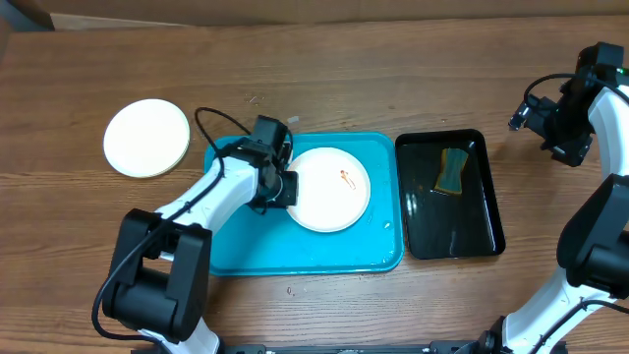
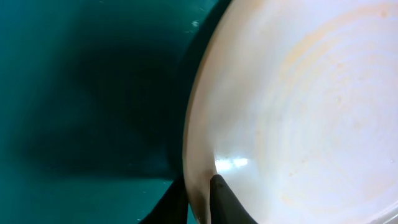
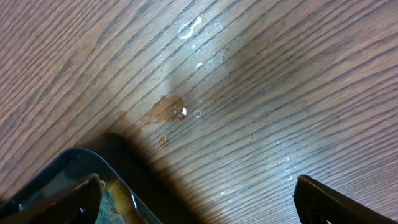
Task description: Clean dirty plates on tray and stack at the side
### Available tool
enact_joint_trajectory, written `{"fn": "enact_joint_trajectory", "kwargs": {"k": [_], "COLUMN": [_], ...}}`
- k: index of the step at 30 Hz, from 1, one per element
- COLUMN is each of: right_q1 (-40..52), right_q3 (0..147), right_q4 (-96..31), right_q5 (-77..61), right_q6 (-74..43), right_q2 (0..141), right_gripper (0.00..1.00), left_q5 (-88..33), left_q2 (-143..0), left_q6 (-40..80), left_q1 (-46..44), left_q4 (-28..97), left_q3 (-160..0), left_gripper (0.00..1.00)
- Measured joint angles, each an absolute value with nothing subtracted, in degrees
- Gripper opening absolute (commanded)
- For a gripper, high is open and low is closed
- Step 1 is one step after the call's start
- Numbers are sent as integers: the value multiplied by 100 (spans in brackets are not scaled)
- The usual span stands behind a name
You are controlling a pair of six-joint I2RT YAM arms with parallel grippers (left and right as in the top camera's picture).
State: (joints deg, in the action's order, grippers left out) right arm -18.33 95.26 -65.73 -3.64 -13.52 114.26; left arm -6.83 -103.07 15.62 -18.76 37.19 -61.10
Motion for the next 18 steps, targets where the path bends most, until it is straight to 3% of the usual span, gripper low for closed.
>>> {"fn": "enact_joint_trajectory", "kwargs": {"k": [18], "right_q1": [-1835], "right_q3": [9526], "right_q4": [-6628], "right_q5": [-652], "right_q6": [-1347], "right_q2": [11426], "right_gripper": [100], "left_q5": [-508], "left_q2": [-10307], "left_q6": [1763], "left_q1": [-2016], "left_q4": [4320], "left_q3": [-6434], "left_gripper": [27]}}
